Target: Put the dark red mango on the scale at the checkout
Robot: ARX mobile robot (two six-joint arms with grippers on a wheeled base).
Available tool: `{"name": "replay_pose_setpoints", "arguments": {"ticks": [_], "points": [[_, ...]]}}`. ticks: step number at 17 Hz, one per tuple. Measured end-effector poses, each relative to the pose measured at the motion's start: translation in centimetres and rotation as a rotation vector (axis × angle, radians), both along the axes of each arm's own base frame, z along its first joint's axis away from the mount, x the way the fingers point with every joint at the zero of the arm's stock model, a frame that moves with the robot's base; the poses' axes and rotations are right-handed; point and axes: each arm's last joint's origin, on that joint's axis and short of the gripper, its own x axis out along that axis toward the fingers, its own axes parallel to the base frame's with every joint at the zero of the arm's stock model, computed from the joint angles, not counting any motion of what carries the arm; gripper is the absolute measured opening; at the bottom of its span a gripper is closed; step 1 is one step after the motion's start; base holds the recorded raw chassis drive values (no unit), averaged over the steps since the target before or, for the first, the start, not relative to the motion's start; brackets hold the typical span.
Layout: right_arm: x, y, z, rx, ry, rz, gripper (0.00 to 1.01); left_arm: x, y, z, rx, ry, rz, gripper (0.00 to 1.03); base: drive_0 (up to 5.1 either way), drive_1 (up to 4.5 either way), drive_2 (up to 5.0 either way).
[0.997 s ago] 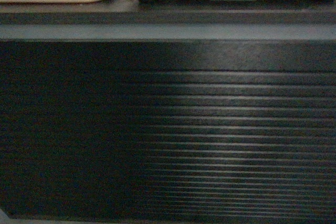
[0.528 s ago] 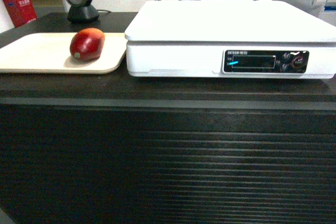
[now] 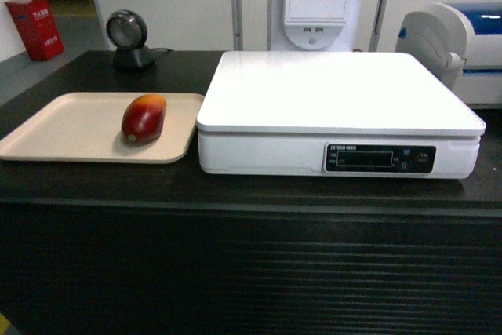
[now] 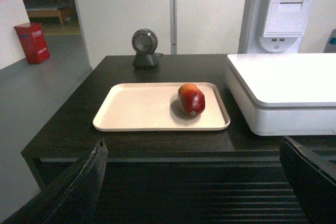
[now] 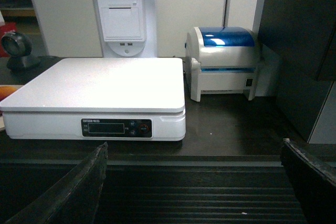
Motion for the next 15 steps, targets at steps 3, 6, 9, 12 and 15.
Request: {"name": "replay_pose_setpoints", "arguments": {"ticks": [3,6,9,12,15], "points": [[0.0,0.0,-0.03,0.0,0.003,-0.001,0.98,0.0,0.0,-0.02,0.0,0.002,0.0,0.98,0.0,0.0,0.0],[0.0,0.0,-0.04,0.0,0.004,0.0,0.98,0.0,0.0,-0.02,0.0,0.002,0.0,0.98,0.0,0.0,0.0],[0.0,0.0,-0.04,0.0,0.004,0.0,0.98,0.0,0.0,-0.02,0.0,0.002,0.0,0.98,0.0,0.0,0.0],[0.0,0.0,-0.04,0.0,0.004,0.0,0.98,0.0,0.0,-0.02,0.0,0.002,0.0,0.98,0.0,0.0,0.0],[0.0,0.0,-0.04,0.0,0.004,0.0,0.98,0.0,0.0,-0.02,0.0,0.002,0.0,0.98,0.0,0.0,0.0]]}}
